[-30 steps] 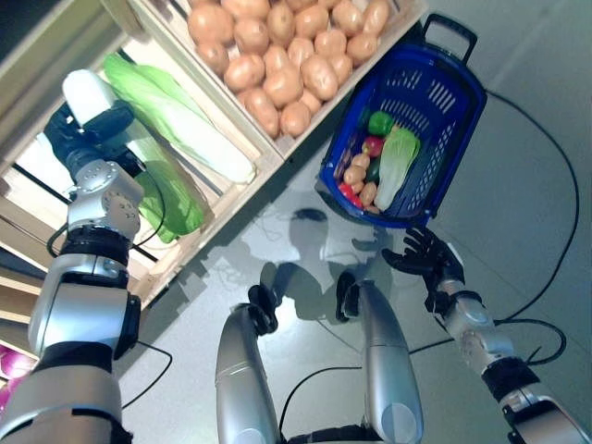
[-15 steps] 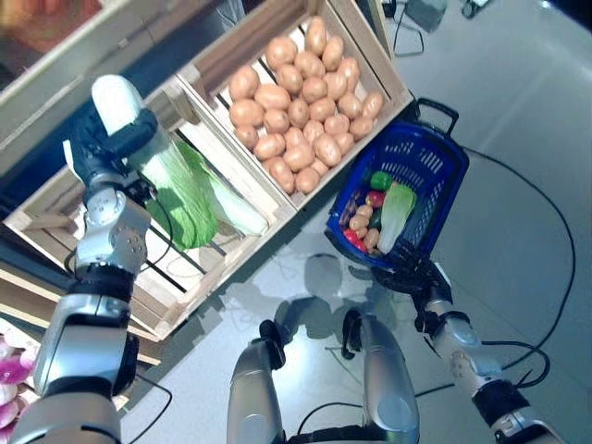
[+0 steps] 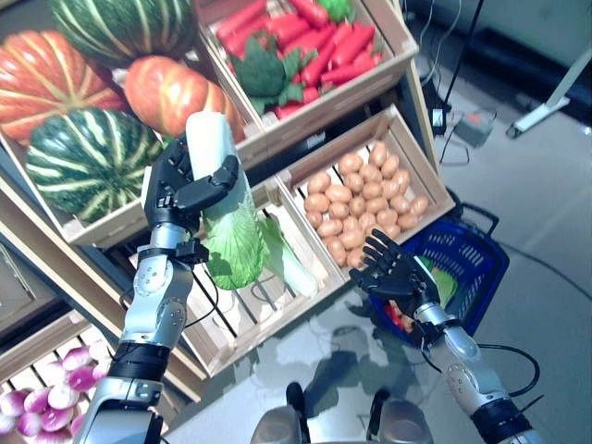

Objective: Put vegetables into the basket

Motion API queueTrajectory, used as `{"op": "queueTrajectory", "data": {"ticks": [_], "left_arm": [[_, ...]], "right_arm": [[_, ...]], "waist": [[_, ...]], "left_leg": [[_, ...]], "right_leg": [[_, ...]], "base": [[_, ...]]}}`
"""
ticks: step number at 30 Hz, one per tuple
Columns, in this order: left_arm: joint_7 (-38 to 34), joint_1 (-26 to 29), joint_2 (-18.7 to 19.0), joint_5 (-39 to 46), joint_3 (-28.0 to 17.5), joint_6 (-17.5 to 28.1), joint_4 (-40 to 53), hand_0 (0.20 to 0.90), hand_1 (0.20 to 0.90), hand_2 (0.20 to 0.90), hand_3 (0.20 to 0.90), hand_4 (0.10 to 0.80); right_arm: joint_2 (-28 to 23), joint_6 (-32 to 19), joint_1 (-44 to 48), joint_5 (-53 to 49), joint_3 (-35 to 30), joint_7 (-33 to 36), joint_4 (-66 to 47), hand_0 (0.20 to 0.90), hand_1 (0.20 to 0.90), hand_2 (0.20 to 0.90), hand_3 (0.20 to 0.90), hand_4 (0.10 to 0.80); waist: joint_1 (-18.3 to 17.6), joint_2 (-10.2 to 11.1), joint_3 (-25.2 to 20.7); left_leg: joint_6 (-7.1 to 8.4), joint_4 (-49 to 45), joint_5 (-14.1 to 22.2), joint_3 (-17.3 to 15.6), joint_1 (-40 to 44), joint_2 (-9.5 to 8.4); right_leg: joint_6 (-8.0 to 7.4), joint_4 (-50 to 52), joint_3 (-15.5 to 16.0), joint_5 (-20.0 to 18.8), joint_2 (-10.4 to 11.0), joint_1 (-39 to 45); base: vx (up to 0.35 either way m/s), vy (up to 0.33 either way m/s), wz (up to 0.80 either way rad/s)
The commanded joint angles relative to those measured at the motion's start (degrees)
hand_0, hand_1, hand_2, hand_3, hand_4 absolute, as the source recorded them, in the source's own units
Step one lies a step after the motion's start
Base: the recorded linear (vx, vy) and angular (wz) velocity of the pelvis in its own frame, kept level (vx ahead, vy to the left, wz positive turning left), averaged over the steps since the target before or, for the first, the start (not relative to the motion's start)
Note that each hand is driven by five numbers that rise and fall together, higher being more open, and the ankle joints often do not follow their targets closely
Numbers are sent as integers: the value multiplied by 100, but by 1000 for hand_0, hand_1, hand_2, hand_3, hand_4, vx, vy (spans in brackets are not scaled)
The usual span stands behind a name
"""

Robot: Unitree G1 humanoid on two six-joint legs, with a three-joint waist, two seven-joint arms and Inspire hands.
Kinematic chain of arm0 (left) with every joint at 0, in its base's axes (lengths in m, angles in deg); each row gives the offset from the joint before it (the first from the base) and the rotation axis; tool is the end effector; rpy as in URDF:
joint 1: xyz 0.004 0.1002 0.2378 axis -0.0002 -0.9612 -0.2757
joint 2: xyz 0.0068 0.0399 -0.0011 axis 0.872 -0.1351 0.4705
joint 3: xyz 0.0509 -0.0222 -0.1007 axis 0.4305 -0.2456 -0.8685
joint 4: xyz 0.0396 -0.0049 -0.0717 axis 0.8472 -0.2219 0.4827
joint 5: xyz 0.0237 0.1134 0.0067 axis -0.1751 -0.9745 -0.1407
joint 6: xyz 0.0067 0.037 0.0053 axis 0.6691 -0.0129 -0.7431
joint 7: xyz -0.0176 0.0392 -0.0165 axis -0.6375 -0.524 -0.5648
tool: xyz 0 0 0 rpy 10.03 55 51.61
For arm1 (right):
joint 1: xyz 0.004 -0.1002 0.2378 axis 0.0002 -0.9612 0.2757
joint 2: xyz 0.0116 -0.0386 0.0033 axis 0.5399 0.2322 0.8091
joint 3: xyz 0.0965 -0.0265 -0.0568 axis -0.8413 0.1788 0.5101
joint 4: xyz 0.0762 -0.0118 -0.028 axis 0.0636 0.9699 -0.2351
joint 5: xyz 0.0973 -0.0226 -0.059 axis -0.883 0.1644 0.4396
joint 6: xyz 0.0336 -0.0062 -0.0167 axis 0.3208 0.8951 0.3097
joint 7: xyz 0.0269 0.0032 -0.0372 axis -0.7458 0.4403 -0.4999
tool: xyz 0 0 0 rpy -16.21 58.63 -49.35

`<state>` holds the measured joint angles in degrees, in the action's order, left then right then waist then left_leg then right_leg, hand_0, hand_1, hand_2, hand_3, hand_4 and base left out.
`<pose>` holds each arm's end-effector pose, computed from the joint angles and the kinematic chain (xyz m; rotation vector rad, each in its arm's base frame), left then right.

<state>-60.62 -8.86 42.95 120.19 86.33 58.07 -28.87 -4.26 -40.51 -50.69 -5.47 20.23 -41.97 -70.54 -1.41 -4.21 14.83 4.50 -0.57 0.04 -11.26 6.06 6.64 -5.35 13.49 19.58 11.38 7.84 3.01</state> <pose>0.2851 0.2462 0.1187 -0.2217 -0.3720 0.0542 0.2343 -0.1856 0.0107 0.2939 0.0625 0.3278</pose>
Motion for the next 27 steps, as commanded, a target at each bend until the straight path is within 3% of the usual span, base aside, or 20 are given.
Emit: {"op": "queueTrajectory", "data": {"ticks": [1, 5, 15, 27], "left_arm": [[517, 434, 254, -56, -77, 898, 319, 300, 300, 300, 300, 400], [895, 477, 89, 78, 95, 816, 433, 300, 300, 300, 300, 400], [1547, 725, -394, 337, 631, 624, 573, 300, 300, 300, 300, 400], [1331, 866, -572, -140, 954, 563, 663, 300, 300, 300, 300, 400]], "right_arm": [[103, -3, 453, 46, -21, -560, -458, 900, 900, 900, 900, 800], [9, 381, 648, 12, 34, -672, -655, 900, 900, 900, 900, 800], [283, 991, 1015, -106, 317, -509, -1003, 900, 900, 900, 900, 800], [512, 1231, 1275, -123, 582, -309, -1285, 900, 900, 900, 900, 800]], "waist": [[8, 300, -789], [4, 357, -939], [-75, 428, -1091], [-104, 431, -1137]], "left_leg": [[-337, 145, 470, -157, 299, -496], [-301, 487, 367, -236, 495, -487], [-295, 557, 432, -353, 601, -415], [-296, 557, 500, -403, 732, -396]], "right_leg": [[195, -1360, 20, -584, -3, 688], [152, -1843, 15, -828, -103, 872], [155, -1849, -18, -822, -204, 918], [153, -1849, -143, -784, -254, 1008]], "base": [[23, -93, 3], [21, -86, 0], [-1, -68, -4], [8, -23, -8]]}}
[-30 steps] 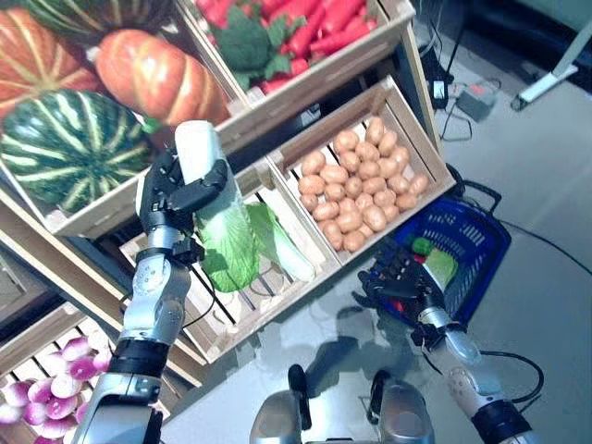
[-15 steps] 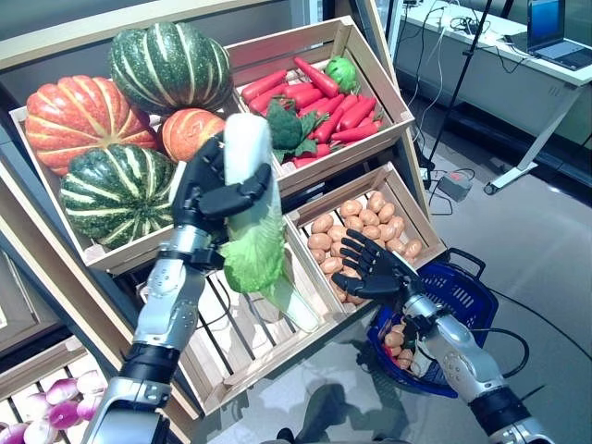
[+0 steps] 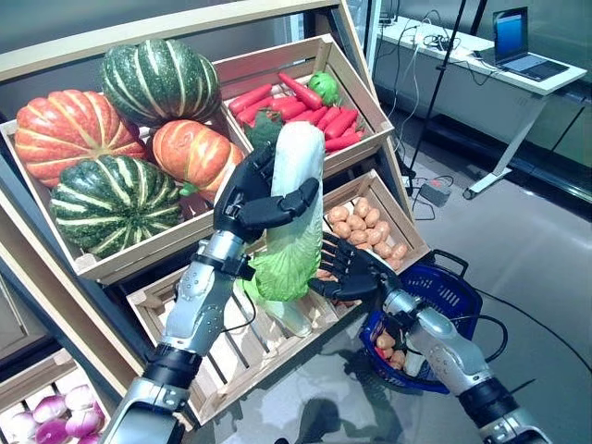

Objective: Put vegetables into the basket

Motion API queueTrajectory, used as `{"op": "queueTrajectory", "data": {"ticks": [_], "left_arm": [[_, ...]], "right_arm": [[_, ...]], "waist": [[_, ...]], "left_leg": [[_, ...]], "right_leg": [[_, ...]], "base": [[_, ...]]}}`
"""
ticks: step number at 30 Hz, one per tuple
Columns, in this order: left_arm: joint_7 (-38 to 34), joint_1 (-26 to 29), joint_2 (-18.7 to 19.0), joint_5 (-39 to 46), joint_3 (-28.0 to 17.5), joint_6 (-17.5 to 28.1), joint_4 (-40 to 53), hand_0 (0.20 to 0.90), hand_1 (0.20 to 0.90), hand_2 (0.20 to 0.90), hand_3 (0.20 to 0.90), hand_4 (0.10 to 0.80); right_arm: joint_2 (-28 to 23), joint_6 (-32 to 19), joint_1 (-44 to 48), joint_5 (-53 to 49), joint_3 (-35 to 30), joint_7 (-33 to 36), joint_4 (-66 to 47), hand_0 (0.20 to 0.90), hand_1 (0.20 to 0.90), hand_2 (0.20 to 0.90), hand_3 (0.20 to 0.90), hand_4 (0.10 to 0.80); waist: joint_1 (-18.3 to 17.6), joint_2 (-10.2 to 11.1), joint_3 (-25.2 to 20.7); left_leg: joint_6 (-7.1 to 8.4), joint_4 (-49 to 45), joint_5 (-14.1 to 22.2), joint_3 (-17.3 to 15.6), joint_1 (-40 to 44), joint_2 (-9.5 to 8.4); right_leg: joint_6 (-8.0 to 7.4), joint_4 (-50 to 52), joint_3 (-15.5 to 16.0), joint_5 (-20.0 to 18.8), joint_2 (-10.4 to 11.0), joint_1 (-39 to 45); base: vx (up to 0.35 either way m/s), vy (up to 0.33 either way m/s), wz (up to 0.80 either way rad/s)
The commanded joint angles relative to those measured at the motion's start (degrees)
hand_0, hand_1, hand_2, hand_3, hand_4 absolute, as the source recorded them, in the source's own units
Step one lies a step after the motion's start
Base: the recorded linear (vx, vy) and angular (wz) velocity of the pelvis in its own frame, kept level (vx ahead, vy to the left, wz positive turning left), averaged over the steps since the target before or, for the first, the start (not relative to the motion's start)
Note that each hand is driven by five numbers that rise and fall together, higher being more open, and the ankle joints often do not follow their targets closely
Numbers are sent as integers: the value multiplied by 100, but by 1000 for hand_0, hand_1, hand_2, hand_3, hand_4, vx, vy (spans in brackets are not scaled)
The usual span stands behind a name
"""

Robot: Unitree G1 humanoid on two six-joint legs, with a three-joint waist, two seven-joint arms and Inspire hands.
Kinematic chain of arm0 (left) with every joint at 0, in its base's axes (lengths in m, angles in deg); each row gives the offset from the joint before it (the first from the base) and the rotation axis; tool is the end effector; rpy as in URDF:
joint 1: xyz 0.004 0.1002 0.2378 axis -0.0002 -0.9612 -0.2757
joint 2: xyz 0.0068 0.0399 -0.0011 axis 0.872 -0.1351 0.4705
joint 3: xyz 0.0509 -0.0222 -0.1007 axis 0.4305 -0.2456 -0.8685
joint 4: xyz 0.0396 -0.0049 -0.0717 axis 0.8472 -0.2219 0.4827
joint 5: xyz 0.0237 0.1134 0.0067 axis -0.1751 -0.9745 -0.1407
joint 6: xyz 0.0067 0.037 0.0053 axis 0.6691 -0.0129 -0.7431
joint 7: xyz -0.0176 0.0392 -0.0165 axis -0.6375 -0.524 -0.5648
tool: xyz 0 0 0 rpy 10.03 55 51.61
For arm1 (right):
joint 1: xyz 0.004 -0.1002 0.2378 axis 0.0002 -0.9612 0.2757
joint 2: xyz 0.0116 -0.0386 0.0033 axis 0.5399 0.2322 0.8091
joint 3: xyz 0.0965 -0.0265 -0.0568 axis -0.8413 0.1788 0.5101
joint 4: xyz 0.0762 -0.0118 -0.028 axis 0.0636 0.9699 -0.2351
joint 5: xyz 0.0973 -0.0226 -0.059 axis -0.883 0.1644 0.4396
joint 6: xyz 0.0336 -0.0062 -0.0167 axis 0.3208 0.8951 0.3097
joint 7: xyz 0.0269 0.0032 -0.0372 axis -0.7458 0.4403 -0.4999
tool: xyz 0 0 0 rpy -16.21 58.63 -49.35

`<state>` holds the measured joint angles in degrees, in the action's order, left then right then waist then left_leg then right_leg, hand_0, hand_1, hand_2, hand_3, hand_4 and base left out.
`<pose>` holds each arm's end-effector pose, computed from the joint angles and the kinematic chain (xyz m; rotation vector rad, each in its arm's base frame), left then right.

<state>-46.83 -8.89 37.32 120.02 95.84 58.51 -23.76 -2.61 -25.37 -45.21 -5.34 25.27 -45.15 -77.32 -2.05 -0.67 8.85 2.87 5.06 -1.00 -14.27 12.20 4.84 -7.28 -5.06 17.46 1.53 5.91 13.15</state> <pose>0.2835 0.1867 0.1080 -0.2532 -0.3824 -0.3837 0.2497 -0.1429 0.0341 0.2979 0.1747 0.6039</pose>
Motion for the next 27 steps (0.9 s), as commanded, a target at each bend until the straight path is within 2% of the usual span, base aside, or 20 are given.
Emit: {"op": "queueTrajectory", "data": {"ticks": [1, 11, 18, 27], "left_arm": [[-53, 863, -19, -156, 10, 519, 161, 300, 300, 300, 300, 400], [-37, 822, -160, -420, 211, 495, 331, 300, 300, 300, 300, 400], [179, 697, -300, -200, 295, 574, 332, 300, 300, 300, 300, 400], [488, 506, -508, -112, 406, 446, 438, 300, 300, 300, 300, 400]], "right_arm": [[361, -267, 725, -161, 84, 2, -620, 900, 900, 900, 900, 800], [544, -20, 705, -553, 204, 57, -781, 900, 900, 900, 900, 800], [597, -111, 709, -520, 159, 105, -844, 900, 900, 900, 900, 800], [660, -320, 806, -388, 65, 332, -930, 900, 900, 900, 900, 800]], "waist": [[-41, 78, -542], [-10, 109, -556], [-4, 130, -558], [34, 148, -550]], "left_leg": [[-133, -6, 603, -107, 122, -214], [-139, -6, 629, -83, 156, -211], [-144, -6, 636, -87, 176, -201], [-151, -6, 657, -75, 197, -197]], "right_leg": [[345, 6, 68, 202, -61, -2], [343, 6, 52, 225, -68, 35], [342, 6, 30, 217, -72, 38], [344, 6, 37, 219, -75, 59]], "base": [[7, -6, -4], [0, 0, 0], [0, 0, 0], [0, 0, 0]]}}
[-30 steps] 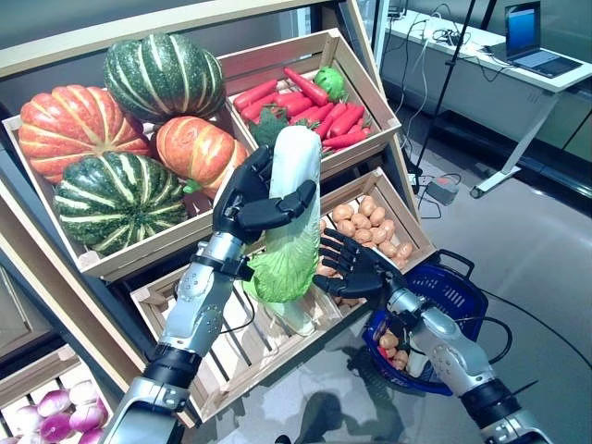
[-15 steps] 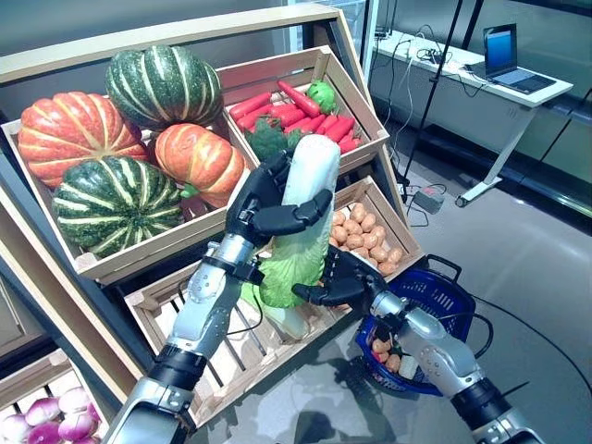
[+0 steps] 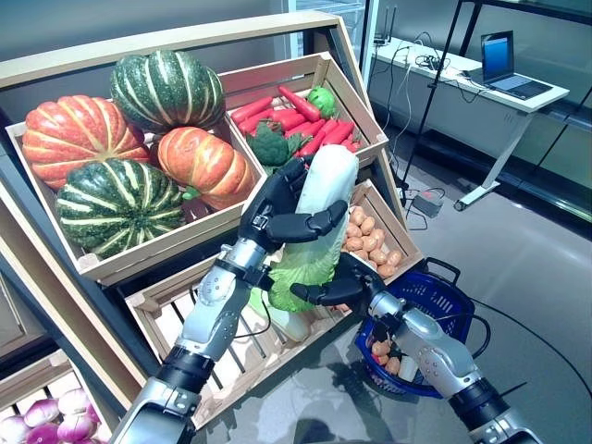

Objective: Put vegetables into the basket

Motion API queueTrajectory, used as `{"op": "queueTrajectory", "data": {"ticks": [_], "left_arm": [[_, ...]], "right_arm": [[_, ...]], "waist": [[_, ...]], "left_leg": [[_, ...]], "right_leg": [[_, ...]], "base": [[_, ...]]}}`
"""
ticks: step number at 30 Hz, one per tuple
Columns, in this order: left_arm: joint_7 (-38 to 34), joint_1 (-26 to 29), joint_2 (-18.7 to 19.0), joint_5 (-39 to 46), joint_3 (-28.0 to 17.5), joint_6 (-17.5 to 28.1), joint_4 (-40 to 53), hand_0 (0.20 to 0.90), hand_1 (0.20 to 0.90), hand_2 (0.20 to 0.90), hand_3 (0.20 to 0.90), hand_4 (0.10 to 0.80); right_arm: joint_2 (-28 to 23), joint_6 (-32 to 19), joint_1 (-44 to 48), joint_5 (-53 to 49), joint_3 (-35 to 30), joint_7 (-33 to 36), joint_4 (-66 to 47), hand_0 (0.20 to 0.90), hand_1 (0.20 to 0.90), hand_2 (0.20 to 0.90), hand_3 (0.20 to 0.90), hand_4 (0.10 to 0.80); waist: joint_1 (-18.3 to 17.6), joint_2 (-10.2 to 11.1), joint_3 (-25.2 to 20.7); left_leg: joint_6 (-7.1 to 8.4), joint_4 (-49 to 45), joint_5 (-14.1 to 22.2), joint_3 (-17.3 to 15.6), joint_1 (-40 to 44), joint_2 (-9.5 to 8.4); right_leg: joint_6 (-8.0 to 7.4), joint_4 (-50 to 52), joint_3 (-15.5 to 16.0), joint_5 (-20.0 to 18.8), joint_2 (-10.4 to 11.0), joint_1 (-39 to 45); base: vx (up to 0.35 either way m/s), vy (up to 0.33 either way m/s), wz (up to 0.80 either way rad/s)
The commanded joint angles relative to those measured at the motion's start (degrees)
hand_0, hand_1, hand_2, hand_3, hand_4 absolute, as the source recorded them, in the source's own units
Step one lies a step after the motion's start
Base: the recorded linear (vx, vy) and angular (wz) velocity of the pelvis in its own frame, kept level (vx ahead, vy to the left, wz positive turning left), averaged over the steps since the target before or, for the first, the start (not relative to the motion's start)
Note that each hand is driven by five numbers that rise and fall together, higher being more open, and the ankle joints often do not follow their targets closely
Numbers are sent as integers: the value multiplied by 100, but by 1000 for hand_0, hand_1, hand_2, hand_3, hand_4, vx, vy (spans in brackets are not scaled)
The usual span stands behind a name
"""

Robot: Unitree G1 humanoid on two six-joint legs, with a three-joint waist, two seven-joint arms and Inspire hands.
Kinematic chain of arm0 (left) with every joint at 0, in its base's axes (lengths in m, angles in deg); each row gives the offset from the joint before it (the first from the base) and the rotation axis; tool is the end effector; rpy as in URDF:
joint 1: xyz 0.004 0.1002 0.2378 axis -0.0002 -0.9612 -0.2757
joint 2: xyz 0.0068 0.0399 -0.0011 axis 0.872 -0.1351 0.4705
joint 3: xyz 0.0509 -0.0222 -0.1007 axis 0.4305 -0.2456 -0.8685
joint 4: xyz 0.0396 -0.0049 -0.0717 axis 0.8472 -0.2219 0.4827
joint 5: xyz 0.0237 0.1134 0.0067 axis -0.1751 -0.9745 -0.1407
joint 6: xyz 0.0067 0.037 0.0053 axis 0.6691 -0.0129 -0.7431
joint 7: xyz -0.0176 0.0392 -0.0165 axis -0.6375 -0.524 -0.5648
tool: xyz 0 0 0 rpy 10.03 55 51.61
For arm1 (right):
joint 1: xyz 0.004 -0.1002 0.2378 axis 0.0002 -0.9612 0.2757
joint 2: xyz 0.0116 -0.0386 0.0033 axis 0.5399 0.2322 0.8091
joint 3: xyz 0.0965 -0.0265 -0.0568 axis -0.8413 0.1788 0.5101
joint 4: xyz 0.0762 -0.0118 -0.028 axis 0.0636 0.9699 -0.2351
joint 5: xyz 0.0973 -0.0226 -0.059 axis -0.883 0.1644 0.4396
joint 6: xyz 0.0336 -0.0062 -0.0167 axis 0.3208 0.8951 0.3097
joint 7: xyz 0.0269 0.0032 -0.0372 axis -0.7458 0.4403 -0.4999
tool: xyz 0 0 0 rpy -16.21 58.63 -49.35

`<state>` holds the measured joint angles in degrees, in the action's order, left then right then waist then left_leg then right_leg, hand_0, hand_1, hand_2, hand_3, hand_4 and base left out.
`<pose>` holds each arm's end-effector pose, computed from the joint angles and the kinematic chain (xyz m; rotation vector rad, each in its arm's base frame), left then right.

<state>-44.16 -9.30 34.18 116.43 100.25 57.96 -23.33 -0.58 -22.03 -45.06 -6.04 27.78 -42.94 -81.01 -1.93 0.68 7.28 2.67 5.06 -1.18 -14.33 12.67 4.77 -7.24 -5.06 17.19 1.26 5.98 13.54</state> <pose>0.2798 0.1595 0.0967 -0.2310 -0.3446 -0.5106 0.2450 -0.1205 0.0403 0.3298 0.1978 0.6579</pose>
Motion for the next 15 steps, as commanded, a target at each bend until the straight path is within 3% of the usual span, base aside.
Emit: {"op": "queueTrajectory", "data": {"ticks": [1, 15], "left_arm": [[264, 498, -201, 218, 14, 425, 443, 300, 300, 300, 300, 400], [1281, 76, -514, 1349, 248, 4, 453, 300, 300, 300, 300, 400]], "right_arm": [[436, -688, 819, -309, -242, 153, -608, 900, 900, 900, 900, 800], [289, -839, 1254, -573, -636, 325, -698, 900, 900, 900, 900, 800]], "waist": [[32, 18, -387], [125, 66, -381]], "left_leg": [[-132, -6, 678, -64, 151, -190], [-135, -6, 708, -46, 140, -177]], "right_leg": [[338, 6, 70, 243, -83, 21], [347, 6, 85, 213, -83, 1]], "base": [[0, 0, 0], [0, 0, 0]]}}
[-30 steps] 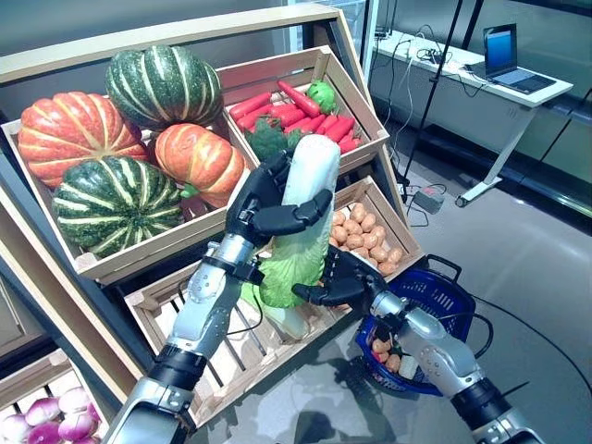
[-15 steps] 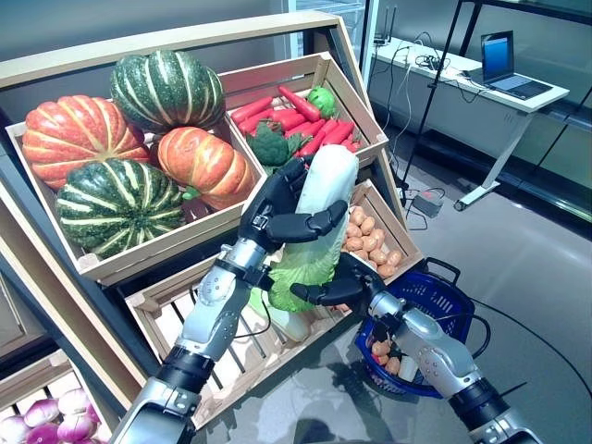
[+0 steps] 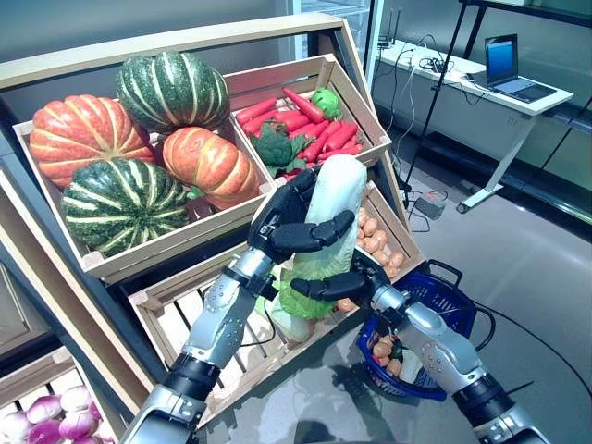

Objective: Put vegetables into the basket

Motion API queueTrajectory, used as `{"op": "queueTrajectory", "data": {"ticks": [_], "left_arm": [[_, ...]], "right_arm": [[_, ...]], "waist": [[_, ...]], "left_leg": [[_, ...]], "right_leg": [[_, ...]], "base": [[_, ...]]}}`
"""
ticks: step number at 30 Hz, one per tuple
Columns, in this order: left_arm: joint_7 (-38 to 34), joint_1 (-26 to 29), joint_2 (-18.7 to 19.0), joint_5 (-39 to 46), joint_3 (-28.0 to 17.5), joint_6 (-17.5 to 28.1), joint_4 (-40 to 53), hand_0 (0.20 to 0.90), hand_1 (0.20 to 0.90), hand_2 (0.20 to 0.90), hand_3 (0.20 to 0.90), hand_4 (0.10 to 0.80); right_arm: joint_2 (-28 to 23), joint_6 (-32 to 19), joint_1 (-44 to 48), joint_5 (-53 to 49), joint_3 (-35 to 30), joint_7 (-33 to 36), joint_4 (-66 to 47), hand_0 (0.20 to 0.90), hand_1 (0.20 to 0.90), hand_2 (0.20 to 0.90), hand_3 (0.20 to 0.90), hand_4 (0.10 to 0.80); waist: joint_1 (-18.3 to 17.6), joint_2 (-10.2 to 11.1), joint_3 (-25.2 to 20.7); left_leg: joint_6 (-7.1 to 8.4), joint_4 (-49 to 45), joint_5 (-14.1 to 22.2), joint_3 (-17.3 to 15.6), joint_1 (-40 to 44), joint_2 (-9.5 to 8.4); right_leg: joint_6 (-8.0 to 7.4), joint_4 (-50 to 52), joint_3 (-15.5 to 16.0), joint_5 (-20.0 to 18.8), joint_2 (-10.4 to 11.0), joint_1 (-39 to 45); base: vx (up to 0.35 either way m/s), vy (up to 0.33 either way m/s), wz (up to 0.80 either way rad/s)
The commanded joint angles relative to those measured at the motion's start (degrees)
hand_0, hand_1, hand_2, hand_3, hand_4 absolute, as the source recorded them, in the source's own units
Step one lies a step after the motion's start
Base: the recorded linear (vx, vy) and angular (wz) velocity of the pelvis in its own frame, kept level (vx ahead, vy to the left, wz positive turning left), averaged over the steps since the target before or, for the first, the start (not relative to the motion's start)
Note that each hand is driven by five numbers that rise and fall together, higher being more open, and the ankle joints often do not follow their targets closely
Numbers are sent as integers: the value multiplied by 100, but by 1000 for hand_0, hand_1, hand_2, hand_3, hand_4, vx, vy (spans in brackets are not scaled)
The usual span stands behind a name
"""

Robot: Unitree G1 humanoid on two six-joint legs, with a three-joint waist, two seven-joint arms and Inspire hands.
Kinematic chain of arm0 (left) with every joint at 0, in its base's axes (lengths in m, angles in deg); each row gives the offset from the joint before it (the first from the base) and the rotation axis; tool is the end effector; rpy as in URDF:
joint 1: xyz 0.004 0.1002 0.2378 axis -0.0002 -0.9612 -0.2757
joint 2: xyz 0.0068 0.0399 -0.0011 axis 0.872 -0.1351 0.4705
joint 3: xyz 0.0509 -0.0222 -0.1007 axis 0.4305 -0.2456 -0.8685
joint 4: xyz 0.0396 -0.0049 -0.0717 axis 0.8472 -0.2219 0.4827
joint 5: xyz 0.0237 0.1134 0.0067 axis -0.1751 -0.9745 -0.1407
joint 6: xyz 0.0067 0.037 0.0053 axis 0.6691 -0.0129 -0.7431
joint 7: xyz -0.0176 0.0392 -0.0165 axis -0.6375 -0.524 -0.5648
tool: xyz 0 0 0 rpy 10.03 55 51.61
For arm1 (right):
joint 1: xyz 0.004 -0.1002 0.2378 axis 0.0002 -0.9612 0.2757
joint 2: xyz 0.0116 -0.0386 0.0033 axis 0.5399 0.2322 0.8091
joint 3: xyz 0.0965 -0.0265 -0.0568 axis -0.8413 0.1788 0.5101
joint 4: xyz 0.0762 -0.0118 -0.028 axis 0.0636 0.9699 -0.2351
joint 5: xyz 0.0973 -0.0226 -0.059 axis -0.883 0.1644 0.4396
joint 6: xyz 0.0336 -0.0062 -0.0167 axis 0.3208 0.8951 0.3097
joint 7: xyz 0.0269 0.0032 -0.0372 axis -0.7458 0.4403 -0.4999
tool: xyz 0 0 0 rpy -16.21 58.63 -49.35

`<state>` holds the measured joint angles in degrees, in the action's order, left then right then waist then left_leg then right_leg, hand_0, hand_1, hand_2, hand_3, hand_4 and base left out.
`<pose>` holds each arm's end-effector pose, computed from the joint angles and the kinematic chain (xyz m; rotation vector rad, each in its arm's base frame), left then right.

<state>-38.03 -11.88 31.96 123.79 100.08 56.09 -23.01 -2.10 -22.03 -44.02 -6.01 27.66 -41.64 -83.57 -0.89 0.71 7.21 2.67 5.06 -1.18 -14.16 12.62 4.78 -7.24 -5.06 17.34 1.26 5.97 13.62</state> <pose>0.2730 0.1551 0.0829 -0.3940 -0.2986 -0.5972 0.2480 -0.1226 0.0528 0.2988 0.1515 0.6575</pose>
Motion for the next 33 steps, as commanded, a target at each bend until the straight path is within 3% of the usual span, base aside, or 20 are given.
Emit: {"op": "queueTrajectory", "data": {"ticks": [1, 3, 4, 5, 6, 19, 20, 21, 33], "left_arm": [[766, 321, -326, 623, 294, 158, 434, 300, 300, 300, 300, 400], [812, 320, -352, 597, 369, 139, 434, 300, 300, 300, 300, 400], [885, 300, -375, 581, 445, 109, 424, 300, 300, 300, 300, 400], [886, 300, -375, 582, 445, 109, 423, 300, 300, 300, 300, 400], [950, 269, -363, 641, 487, 73, 408, 300, 300, 300, 300, 400], [1056, -10, -259, 493, 539, -10, 323, 300, 300, 300, 300, 400], [1054, -16, -245, 477, 537, -44, 339, 575, 575, 575, 575, 584], [1019, -17, -239, 451, 536, -64, 352, 900, 900, 900, 900, 800], [794, -208, -151, 402, 183, 0, 398, 900, 900, 900, 900, 800]], "right_arm": [[442, -848, 1183, -655, -640, 191, -425, 900, 900, 900, 900, 800], [466, -884, 1208, -711, -655, 175, -389, 900, 900, 900, 900, 800], [489, -951, 1227, -738, -669, 158, -372, 665, 665, 665, 665, 643], [489, -952, 1227, -739, -669, 158, -371, 366, 366, 366, 366, 444], [470, -967, 1226, -806, -687, 144, -414, 300, 300, 300, 300, 400], [423, -1069, 1130, -928, -814, 171, -387, 300, 300, 300, 300, 400], [418, -1062, 1128, -886, -818, 203, -389, 300, 300, 300, 300, 400], [409, -1066, 1113, -836, -831, 228, -380, 300, 300, 300, 300, 400], [450, -1171, 572, -850, -1059, 439, -21, 300, 300, 300, 300, 400]], "waist": [[27, 67, -371], [36, 71, -364], [49, 75, -366], [49, 76, -367], [58, 72, -372], [83, 49, -339], [80, 50, -340], [77, 47, -340], [56, 35, -331]], "left_leg": [[-139, -6, 711, -70, 145, -175], [-143, -6, 712, -55, 145, -177], [-143, -6, 716, -46, 142, -176], [-144, -6, 716, -46, 142, -176], [-147, -6, 724, -32, 138, -174], [-158, -6, 715, -32, 119, -169], [-157, -6, 717, -33, 122, -170], [-157, -6, 719, -33, 120, -171], [-156, -6, 705, -83, 122, -153]], "right_leg": [[351, 6, 76, 210, -81, -8], [353, 6, 74, 202, -81, -7], [349, 6, 80, 198, -77, -6], [349, 6, 80, 199, -77, -6], [344, 6, 84, 198, -75, -7], [350, 6, 85, 192, -60, -28], [350, 6, 84, 191, -60, -29], [347, 6, 83, 191, -60, -31], [331, 6, 77, 181, -53, -48]], "base": [[0, 0, 0], [0, 0, 0], [0, 0, 0], [0, 0, 0], [0, 0, 0], [0, 0, 0], [0, 0, 0], [0, 0, 0], [0, 0, 0]]}}
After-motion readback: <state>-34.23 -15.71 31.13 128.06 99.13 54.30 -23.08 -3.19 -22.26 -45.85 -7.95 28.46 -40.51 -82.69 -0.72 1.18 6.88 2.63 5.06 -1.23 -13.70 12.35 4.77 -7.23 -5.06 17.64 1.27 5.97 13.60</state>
